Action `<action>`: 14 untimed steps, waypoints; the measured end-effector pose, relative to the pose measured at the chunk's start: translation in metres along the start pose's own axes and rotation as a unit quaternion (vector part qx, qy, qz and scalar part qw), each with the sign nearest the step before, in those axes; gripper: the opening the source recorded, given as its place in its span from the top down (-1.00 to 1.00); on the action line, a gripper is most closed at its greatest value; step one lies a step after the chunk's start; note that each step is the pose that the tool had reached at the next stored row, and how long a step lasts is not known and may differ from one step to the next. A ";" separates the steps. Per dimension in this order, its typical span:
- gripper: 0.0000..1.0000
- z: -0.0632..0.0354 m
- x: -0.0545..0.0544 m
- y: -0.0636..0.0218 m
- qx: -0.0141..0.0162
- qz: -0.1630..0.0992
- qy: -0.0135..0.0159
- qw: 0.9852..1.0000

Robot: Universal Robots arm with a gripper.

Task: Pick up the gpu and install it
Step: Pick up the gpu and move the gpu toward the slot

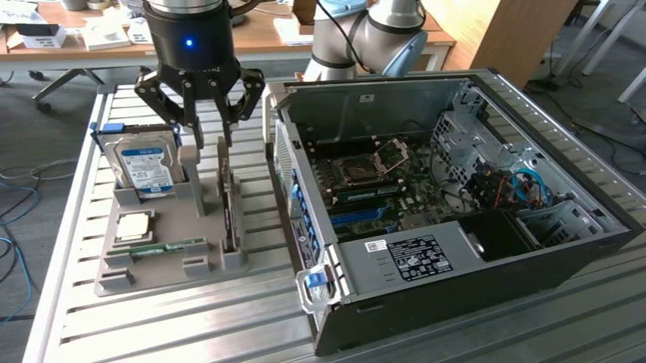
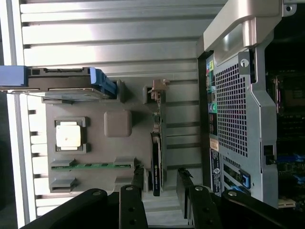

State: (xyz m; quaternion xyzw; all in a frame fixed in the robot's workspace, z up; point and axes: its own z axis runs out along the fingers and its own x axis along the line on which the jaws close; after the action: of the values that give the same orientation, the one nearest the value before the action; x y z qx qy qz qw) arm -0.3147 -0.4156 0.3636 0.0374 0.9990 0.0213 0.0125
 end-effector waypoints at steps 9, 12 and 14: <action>0.17 0.0145 0.000 -0.0006 0.000 0.000 0.000 1.000; 0.17 0.0187 0.000 -0.0008 0.000 0.000 0.000 1.000; 0.17 0.0207 0.000 -0.0009 0.000 0.000 0.000 1.000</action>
State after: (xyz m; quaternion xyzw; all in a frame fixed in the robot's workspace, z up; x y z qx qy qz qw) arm -0.3147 -0.4156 0.3429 0.0374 0.9990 0.0212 0.0125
